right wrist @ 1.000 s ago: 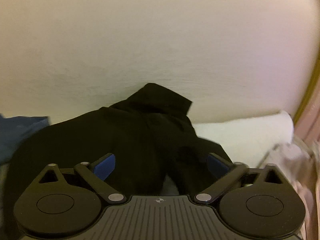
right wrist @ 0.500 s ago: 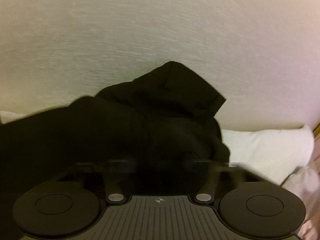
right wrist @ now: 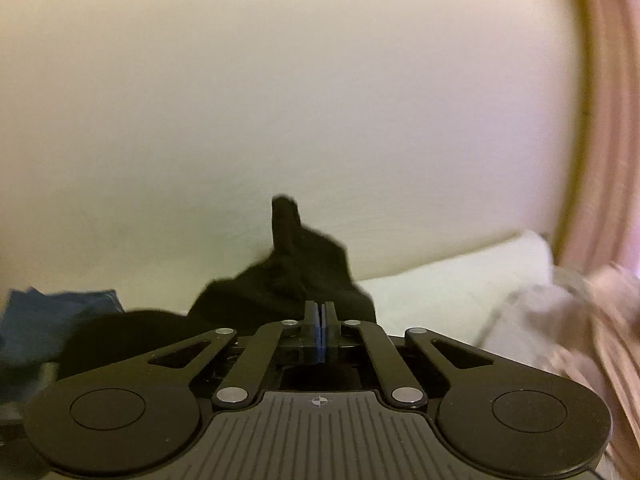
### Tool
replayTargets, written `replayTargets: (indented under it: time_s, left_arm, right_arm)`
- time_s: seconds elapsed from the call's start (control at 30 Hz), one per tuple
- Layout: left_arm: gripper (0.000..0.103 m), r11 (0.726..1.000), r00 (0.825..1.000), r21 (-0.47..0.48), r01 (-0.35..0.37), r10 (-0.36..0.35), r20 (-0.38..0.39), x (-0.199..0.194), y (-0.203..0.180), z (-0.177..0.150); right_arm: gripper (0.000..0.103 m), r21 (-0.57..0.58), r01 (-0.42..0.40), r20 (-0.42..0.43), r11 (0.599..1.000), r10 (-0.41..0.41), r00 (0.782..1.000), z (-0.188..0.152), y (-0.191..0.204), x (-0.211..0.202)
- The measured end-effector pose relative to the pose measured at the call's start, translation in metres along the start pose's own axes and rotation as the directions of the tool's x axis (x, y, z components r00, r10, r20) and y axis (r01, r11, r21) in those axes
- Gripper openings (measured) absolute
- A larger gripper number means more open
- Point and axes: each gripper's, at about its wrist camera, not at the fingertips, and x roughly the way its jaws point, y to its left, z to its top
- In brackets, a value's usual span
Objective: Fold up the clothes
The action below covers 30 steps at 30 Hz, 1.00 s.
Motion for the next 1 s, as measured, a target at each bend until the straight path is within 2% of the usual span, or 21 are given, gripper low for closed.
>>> replayTargets:
  time_s: [0.2,0.27,0.4,0.47,0.5,0.53,0.57,0.6,0.7,0.83,0.9,1.0]
  left_arm:
    - [0.101,0.996,0.997,0.065,0.062,-0.064,0.030,-0.054,-0.067,-0.016]
    - [0.101,0.994,0.998,0.086,0.066,-0.066,0.001,-0.071,-0.092,-0.027]
    - [0.101,0.990,0.995,0.110,0.084,-0.077,-0.069,-0.091,-0.122,-0.040]
    - [0.101,0.986,0.996,0.158,0.056,-0.045,-0.073,-0.090,-0.127,-0.037]
    - [0.101,0.984,0.997,0.177,0.033,-0.021,-0.072,-0.087,-0.125,-0.034]
    - [0.101,0.984,0.998,0.180,0.017,-0.005,-0.070,-0.082,-0.118,-0.031]
    - [0.101,0.985,0.997,0.170,0.006,0.006,-0.071,-0.073,-0.109,-0.026]
    - [0.101,0.988,0.997,0.156,-0.004,0.016,-0.075,-0.061,-0.099,-0.020]
    - [0.101,0.993,0.996,0.115,-0.018,0.028,-0.083,-0.019,-0.070,-0.002]
    - [0.099,0.997,0.995,0.070,-0.020,0.027,-0.098,0.037,-0.034,0.021]
    - [0.093,0.999,0.993,0.049,-0.002,0.008,-0.117,0.059,-0.022,0.028]
    - [0.078,0.998,0.986,0.003,0.065,-0.064,-0.151,0.083,-0.009,0.034]
  right_arm:
    - [0.000,0.151,0.060,0.002,0.987,-0.061,0.998,-0.074,-0.048,-0.126]
    - [0.000,0.201,0.080,0.000,0.976,-0.082,0.997,-0.099,-0.064,-0.168]
    - [0.000,0.258,0.107,-0.109,0.960,-0.081,0.991,-0.148,-0.072,-0.195]
    - [0.000,0.254,0.106,-0.138,0.961,-0.073,0.988,-0.159,-0.072,-0.195]
    - [0.007,0.246,0.099,-0.141,0.964,-0.066,0.988,-0.159,-0.070,-0.189]
    - [0.042,0.241,0.087,-0.141,0.967,-0.054,0.989,-0.156,-0.067,-0.180]
    - [0.086,0.235,0.075,-0.140,0.969,-0.043,0.989,-0.152,-0.064,-0.170]
    - [0.091,0.230,0.063,-0.139,0.971,-0.031,0.990,-0.149,-0.060,-0.160]
    - [0.091,0.206,0.022,-0.138,0.978,0.006,0.990,-0.136,-0.052,-0.128]
    - [0.091,0.129,-0.044,-0.135,0.991,0.061,0.989,-0.087,-0.050,-0.053]
    - [0.091,0.103,-0.071,-0.133,0.992,0.084,0.988,-0.054,-0.049,-0.010]
    - [0.091,0.096,-0.126,-0.155,0.987,0.140,0.978,-0.008,-0.044,0.052]
